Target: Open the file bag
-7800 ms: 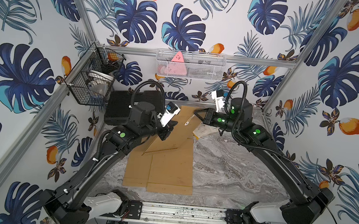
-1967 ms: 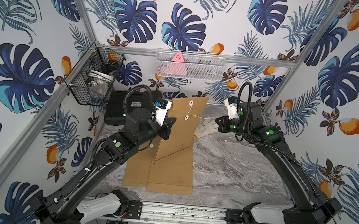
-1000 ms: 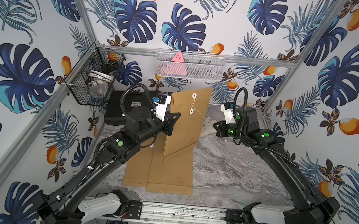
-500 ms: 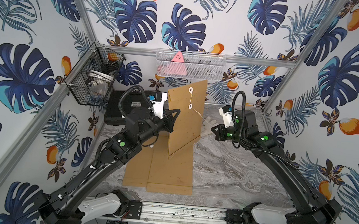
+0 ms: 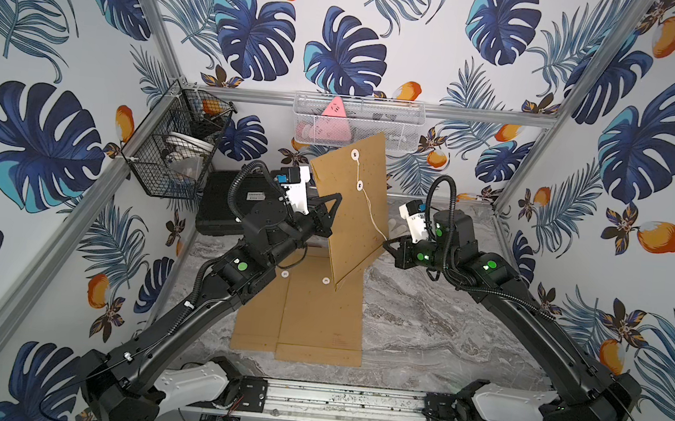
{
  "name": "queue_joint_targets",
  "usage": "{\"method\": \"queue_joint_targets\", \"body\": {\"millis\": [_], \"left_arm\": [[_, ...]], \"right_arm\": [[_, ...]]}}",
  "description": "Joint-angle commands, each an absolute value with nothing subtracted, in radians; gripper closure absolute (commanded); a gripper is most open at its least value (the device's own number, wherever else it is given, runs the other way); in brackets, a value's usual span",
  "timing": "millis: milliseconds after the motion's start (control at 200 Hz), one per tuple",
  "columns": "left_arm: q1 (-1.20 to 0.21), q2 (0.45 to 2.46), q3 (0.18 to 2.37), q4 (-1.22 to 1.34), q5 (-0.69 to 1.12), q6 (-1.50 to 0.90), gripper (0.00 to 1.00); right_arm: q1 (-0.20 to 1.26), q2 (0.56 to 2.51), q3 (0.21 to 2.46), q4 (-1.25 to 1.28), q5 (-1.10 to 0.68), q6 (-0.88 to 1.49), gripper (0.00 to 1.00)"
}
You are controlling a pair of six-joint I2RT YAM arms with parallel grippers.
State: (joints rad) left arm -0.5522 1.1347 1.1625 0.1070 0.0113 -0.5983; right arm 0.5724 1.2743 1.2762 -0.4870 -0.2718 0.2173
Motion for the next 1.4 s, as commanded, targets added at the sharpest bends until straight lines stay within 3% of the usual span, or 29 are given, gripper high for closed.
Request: {"method": "queue_joint_targets", "body": {"millis": [0, 595, 986, 1391], "left_arm": [[-0.553, 1.148, 1.161, 0.233, -0.029, -0.636, 1.00], [-0.553, 1.213, 1.224, 0.244, -0.100, -0.637, 1.00], [-0.552, 1.244, 1.241, 0.183, -0.104, -0.558, 1.00], [-0.554, 1.236, 1.266, 0.025, -0.055, -0.289, 1.00]], "right_arm": [[0.589, 1.285, 1.284, -0.440, -0.281, 0.218, 1.00], [0.697, 1.358, 1.355, -0.417, -0.297, 0.180, 1.00], [0.741, 1.347, 1.378, -0.379, -0.413, 0.158, 1.00], [0.740, 1.293, 1.465, -0.501, -0.158, 0.138, 1.00]]}}
